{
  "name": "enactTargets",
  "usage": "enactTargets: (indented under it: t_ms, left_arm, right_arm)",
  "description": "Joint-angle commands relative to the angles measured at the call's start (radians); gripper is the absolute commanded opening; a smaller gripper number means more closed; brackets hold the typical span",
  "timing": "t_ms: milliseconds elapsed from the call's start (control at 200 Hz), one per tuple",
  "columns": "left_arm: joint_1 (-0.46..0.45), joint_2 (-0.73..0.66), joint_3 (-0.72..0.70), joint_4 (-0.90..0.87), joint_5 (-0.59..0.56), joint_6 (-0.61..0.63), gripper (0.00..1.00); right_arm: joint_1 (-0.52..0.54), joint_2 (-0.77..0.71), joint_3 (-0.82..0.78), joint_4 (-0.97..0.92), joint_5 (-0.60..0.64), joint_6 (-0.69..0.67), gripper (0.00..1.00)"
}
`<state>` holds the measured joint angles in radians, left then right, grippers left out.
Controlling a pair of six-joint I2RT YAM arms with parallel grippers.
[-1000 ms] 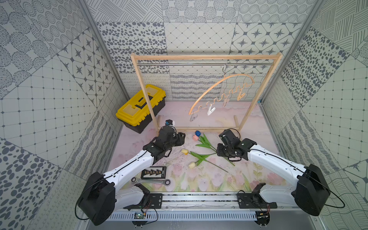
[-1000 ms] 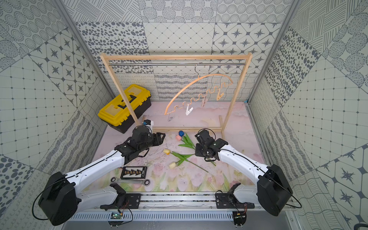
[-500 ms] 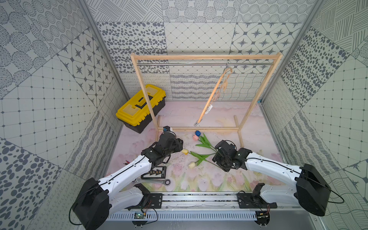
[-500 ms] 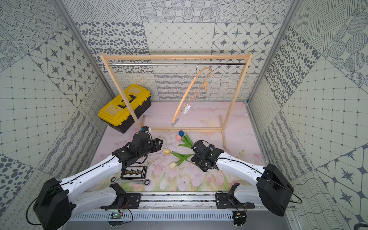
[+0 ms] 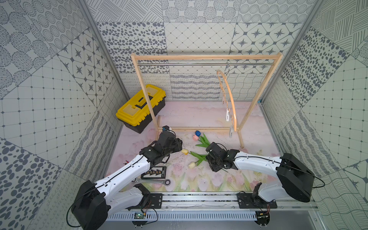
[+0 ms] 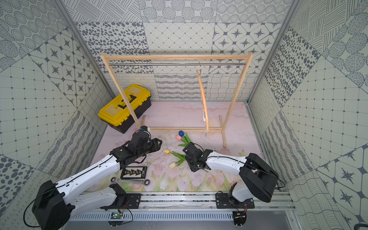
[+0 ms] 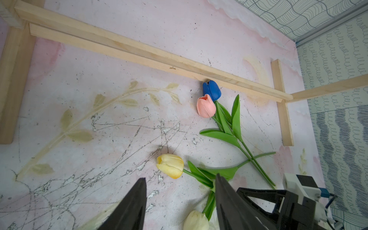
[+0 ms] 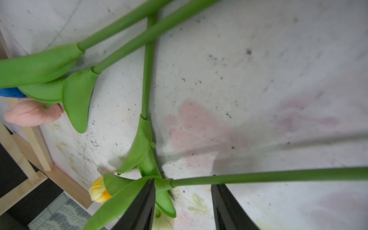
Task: Dry the flowers on a clothes hanger
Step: Pick up the flower at the center of the board.
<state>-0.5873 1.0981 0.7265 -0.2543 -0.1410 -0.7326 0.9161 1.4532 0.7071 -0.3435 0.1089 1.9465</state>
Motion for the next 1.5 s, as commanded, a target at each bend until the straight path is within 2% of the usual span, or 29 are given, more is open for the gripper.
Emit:
enactTargets:
  t_ms: [0,120,225,405,445,565,761,941,1106,1266,1416,1496]
  left_arm:
    - [-0.003,-0.002,0.016,-0.025,0.030,0.028,0.58]
    - [-0.004,-0.001,0.016,-0.025,0.029,0.042,0.58]
    - [-0.003,-0.001,0.017,-0.023,0.025,0.051,0.57]
    - [-0.003,0.001,0.019,-0.022,0.016,0.064,0.57]
    - [-0.003,0.006,0.019,-0.019,0.015,0.067,0.57]
    - [-0.004,0.017,0.027,-0.017,0.011,0.073,0.57]
    - [-0.003,0.028,0.049,-0.027,-0.001,0.094,0.57]
    - [-0.003,0.015,0.086,-0.064,-0.042,0.129,0.59]
    - [-0.001,0.019,0.152,-0.127,-0.061,0.135,0.61]
    - [0.004,-0.008,0.188,-0.159,-0.025,0.152,0.64]
    - [0.051,-0.040,0.184,-0.087,0.200,0.153,0.66]
    - [0.097,-0.044,0.164,0.001,0.385,0.117,0.66]
  right_arm:
    - [0.003,0.016,-0.021,0.062,0.057,0.085,0.50]
    - [0.000,0.043,-0.031,0.081,0.043,0.118,0.45]
    - [0.001,0.052,-0.048,0.106,0.046,0.132,0.33]
    - [0.000,0.057,-0.064,0.142,0.055,0.138,0.25]
    - [0.001,0.060,-0.071,0.158,0.057,0.140,0.21]
    - [0.000,0.076,-0.093,0.250,0.063,0.134,0.17]
    - [-0.005,0.086,-0.094,0.400,0.090,0.047,0.12]
    - [-0.006,0.010,-0.104,0.452,0.125,-0.047,0.10]
    - [-0.012,-0.100,-0.092,0.415,0.138,-0.213,0.08]
    - [-0.054,-0.197,-0.109,0.449,0.046,-0.393,0.04]
    - [-0.097,-0.270,-0.041,0.390,-0.078,-0.756,0.03]
    - [-0.139,-0.284,-0.007,0.374,-0.230,-0.936,0.03]
